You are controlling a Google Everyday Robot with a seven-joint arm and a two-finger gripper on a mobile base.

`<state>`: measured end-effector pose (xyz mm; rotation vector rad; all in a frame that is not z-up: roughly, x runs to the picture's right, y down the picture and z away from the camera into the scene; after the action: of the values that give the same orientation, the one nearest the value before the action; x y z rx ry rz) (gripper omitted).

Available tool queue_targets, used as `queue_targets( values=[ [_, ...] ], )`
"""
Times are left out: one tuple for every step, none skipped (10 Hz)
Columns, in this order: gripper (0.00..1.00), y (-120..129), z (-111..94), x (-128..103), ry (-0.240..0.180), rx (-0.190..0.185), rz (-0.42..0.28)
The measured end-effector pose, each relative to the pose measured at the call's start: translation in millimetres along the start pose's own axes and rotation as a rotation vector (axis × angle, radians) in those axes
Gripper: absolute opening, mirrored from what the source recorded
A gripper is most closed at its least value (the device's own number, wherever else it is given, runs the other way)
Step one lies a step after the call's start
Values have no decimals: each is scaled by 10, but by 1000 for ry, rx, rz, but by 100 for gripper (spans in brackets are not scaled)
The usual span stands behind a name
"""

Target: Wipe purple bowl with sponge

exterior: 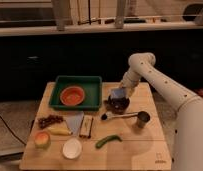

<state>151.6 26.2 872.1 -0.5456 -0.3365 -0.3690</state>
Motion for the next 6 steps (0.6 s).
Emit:
queue_targets(
  values=[
    [1, -1, 17, -162, -13, -4, -42],
    [1, 20, 18, -234, -20, -6, -60],
    [1, 83, 12, -340, -32, -10, -86],
    [1, 203, 2, -426, -47, -19, -110],
    [1, 319, -7, -427, -56, -28, -118],
    [1, 403, -21, -381, -60, -36, -118]
  ],
)
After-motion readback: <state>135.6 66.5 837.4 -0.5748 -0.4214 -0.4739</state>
